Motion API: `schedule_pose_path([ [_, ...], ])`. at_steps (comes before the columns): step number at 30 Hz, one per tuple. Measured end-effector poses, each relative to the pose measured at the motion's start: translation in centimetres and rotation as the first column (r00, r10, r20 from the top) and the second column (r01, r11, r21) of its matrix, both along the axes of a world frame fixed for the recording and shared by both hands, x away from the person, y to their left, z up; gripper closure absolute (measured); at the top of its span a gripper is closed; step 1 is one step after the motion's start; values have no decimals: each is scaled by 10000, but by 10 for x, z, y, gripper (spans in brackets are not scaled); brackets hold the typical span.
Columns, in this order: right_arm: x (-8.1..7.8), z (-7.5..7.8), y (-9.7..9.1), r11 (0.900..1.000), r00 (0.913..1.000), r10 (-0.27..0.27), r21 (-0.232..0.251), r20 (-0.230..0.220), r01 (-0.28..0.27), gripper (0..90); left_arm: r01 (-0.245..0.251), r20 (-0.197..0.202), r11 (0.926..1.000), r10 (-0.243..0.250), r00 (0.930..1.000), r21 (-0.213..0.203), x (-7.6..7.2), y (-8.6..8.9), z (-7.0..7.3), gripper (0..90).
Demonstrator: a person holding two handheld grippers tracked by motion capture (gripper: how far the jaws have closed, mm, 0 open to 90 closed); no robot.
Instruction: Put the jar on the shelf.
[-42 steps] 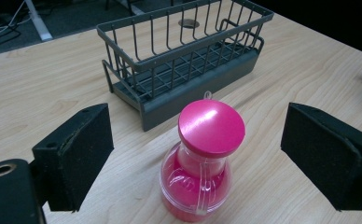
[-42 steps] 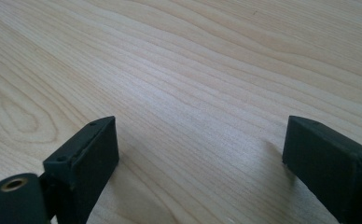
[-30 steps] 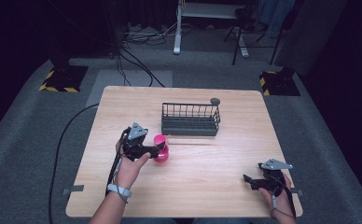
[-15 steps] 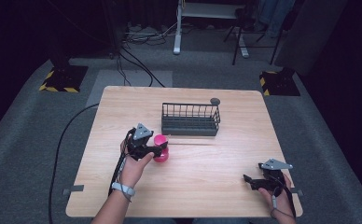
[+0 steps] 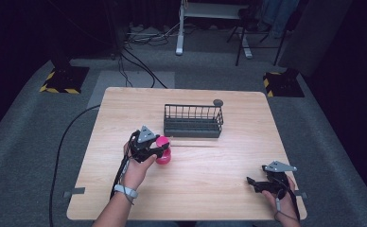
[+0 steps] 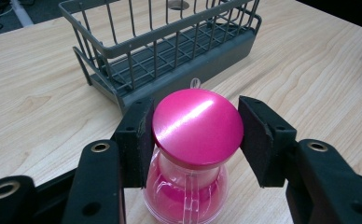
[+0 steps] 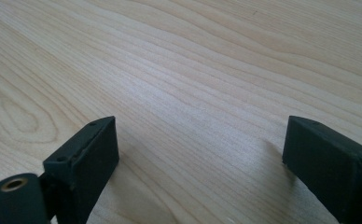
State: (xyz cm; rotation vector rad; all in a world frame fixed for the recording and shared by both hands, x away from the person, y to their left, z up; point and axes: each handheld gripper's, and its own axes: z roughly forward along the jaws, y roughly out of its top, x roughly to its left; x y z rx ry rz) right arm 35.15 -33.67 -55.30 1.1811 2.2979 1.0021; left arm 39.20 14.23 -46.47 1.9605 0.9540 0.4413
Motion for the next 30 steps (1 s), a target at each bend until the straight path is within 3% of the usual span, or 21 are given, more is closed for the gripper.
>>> schedule_pose_path([
  [7,0,0,0,10000,10000,1,-1,0,-1,106,-16,-18,9999,16,10000,-141,0,2,6,483],
  [15,0,0,0,10000,10000,0,0,0,0,106,17,260,10000,-17,9997,-6,2,2,29,483],
  [30,0,0,0,10000,10000,0,-2,3,0,105,159,439,9998,-153,9989,-128,10,0,58,483],
])
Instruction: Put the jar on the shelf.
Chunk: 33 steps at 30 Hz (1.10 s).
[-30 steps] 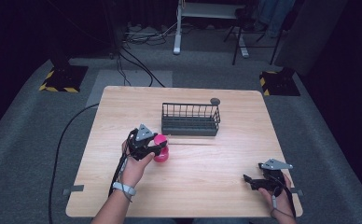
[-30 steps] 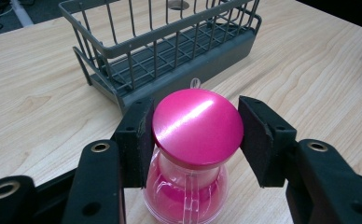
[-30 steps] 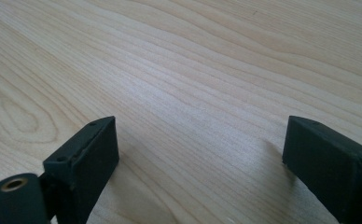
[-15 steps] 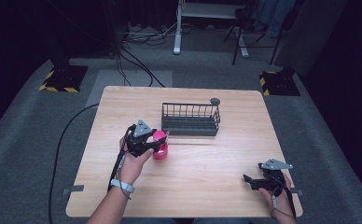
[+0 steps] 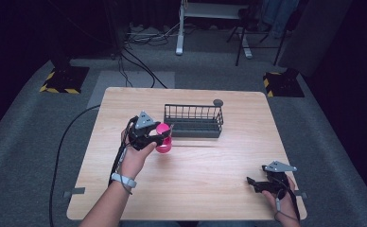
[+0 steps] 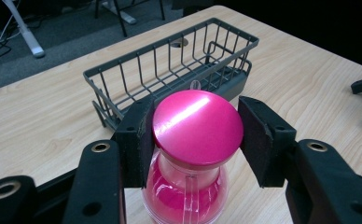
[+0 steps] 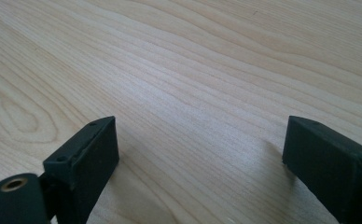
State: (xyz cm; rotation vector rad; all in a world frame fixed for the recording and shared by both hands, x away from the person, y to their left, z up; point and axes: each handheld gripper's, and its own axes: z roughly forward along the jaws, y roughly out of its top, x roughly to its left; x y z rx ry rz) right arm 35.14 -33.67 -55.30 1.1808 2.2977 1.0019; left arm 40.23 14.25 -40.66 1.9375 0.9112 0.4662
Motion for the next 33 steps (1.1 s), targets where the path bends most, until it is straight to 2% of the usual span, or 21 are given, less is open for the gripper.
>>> schedule_pose_path([
  [4,0,0,0,10000,10000,-2,3,-4,2,105,33,-35,10000,-34,10000,-73,3,1,5,483],
  [17,0,0,0,10000,10000,-26,4,-11,26,105,132,246,9999,-132,9996,-1,12,0,28,483],
  [21,0,0,0,10000,10000,-42,4,-9,42,105,147,285,9998,-143,9995,-141,16,-1,32,483],
  [33,0,0,0,10000,10000,-41,3,-9,41,105,222,385,9995,-213,9990,-221,28,-5,47,483],
])
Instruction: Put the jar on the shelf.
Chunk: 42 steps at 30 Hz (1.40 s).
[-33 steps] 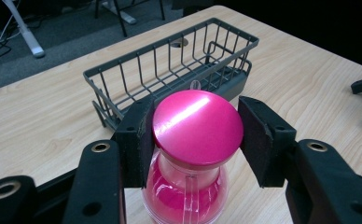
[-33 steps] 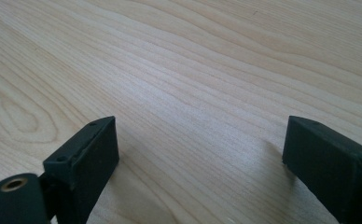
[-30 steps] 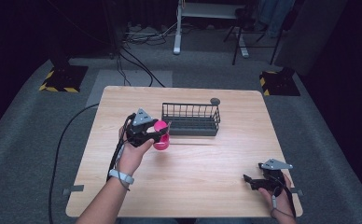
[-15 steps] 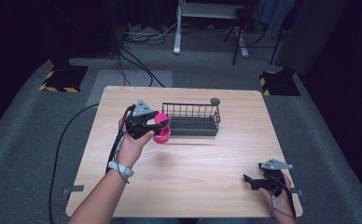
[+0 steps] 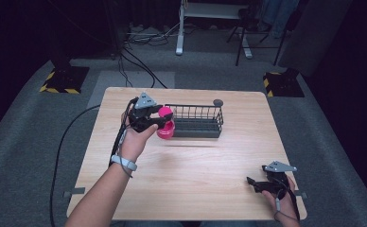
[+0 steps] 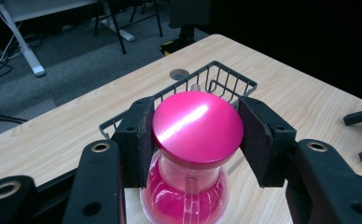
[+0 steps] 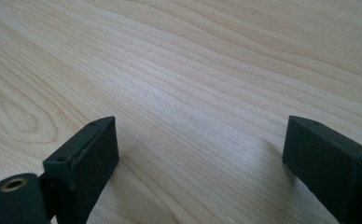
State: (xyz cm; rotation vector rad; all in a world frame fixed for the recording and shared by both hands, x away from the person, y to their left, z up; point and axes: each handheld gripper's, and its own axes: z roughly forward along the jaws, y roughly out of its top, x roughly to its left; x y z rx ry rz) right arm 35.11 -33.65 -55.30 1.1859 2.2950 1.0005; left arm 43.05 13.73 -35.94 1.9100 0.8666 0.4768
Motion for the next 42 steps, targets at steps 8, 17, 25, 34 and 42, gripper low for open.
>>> schedule_pose_path([
  [8,0,0,0,10000,10000,1,-1,0,-1,105,95,90,9999,-94,9999,-74,13,-10,10,483],
  [17,0,0,0,10000,10000,1,0,1,-1,105,154,177,9998,-152,9997,-107,28,-21,20,483],
  [25,0,0,0,10000,10000,1,-1,1,-1,105,183,225,9996,-178,9996,-230,42,-30,23,483],
  [34,0,0,0,10000,10000,0,0,0,0,105,183,267,9996,-177,9995,-223,58,-44,21,483],
  [42,0,0,0,10000,10000,63,0,6,-63,105,170,334,9997,-163,9993,-188,71,-54,14,483],
])
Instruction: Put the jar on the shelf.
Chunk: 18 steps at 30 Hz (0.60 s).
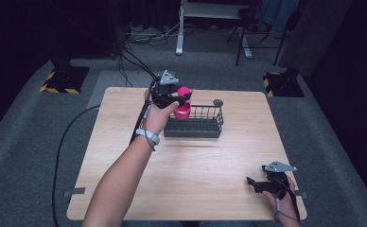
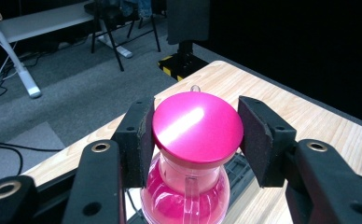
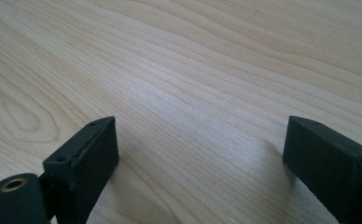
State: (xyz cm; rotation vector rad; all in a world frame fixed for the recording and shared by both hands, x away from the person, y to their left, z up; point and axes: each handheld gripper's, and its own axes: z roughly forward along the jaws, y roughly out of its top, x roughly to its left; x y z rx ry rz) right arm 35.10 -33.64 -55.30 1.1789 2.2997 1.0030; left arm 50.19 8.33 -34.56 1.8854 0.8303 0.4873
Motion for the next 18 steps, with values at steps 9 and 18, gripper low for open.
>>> schedule_pose_path([
  [9,0,0,0,10000,10000,1,0,1,-1,105,68,-110,9999,-67,9999,125,15,-12,-13,483],
  [18,0,0,0,10000,10000,2,1,0,-2,105,125,-289,9997,-119,9995,201,26,-20,-28,483],
])
